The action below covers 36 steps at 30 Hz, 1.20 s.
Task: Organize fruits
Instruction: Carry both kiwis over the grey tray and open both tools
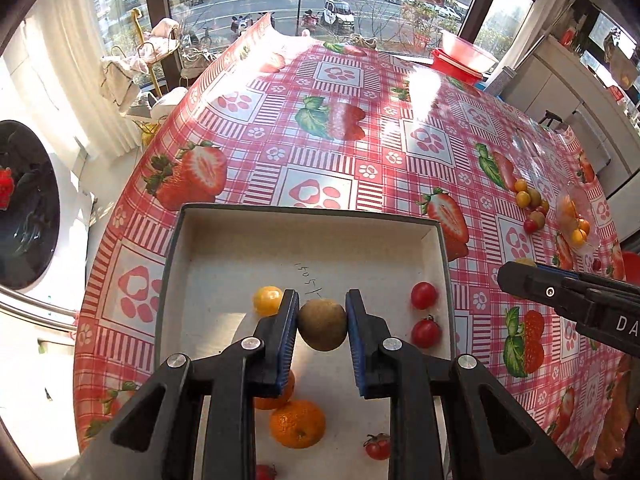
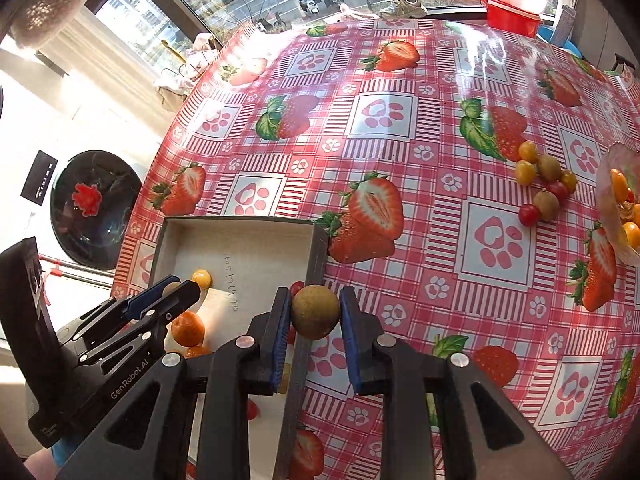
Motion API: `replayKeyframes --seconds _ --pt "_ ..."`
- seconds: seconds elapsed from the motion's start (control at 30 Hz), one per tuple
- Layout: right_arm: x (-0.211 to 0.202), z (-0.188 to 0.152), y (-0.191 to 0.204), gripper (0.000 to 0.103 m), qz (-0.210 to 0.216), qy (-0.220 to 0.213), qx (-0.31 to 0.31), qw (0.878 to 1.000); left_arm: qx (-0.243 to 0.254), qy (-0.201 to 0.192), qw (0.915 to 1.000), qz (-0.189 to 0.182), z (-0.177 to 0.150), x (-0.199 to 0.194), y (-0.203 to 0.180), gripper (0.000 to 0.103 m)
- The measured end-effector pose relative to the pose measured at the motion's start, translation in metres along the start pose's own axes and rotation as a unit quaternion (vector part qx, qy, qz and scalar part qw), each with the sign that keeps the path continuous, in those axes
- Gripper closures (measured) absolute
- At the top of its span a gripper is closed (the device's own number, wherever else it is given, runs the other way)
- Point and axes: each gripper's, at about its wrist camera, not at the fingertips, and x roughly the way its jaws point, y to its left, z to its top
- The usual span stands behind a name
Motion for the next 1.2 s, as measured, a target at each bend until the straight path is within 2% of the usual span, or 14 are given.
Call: replayKeyframes --seconds 0.27,0.47,0.63,0.73,0.77,0.8,0.83,0.87,0.9,1.03,1.07,1.1,1.13,1.2 --pt "0.047 0.013 0.041 0.077 0.007 0.032 -0.037 0.999 -0.008 0.014 0.9988 0.045 0.005 0.023 0.037 0.078" --pt "0.071 0.014 0.047 0.077 -0.017 0.048 -0.053 0.997 -0.003 0.024 0.9979 0.061 0.009 0.041 0.04 0.078" --pt "0.083 0.016 0.05 0.076 -0.032 0.057 -0.066 0.996 -0.011 0.053 0.996 0.071 0.008 0.057 0.042 0.077" --pt "0.09 0.018 0.052 0.076 -0.04 0.065 -0.074 0.994 -0.006 0.051 0.996 0.072 0.008 0.058 0.041 0.077" --pt "0.092 0.018 0.053 0.076 -0.041 0.067 -0.077 0.994 -0.004 0.052 0.9959 0.074 0.007 0.058 0.04 0.074" --pt "0.093 0.018 0.054 0.075 -0.042 0.07 -0.08 0.993 -0.003 0.053 0.9955 0.078 0.007 0.058 0.041 0.055" --pt "0.095 0.017 0.055 0.073 -0.041 0.074 -0.082 0.993 -0.003 0.051 0.9954 0.082 0.007 0.057 0.041 0.042" --pt "0.096 0.017 0.056 0.064 -0.041 0.077 -0.083 0.993 -0.005 0.044 0.9969 0.064 0.006 0.054 0.041 0.04" --pt "0.096 0.017 0.056 0.058 -0.042 0.076 -0.085 0.993 -0.004 0.042 0.9963 0.075 0.005 0.053 0.04 0.039" --pt "0.086 0.017 0.056 0.045 -0.038 0.068 -0.083 0.994 0.004 0.05 0.9951 0.085 0.003 0.05 0.039 0.039" --pt "0.082 0.018 0.056 0.037 -0.028 0.067 -0.08 0.994 0.001 0.051 0.9954 0.081 0.003 0.049 0.039 0.028" --pt "0.079 0.017 0.057 0.024 -0.018 0.067 -0.079 0.994 -0.002 0.05 0.9962 0.071 0.002 0.047 0.039 0.013" --pt "0.076 0.017 0.06 0.017 -0.018 0.068 -0.081 0.994 -0.006 0.048 0.9967 0.065 0.001 0.045 0.038 0.008" --pt "0.069 0.016 0.066 0.016 -0.018 0.069 -0.087 0.994 0.001 0.047 0.9959 0.077 0.0 0.039 0.032 0.004"
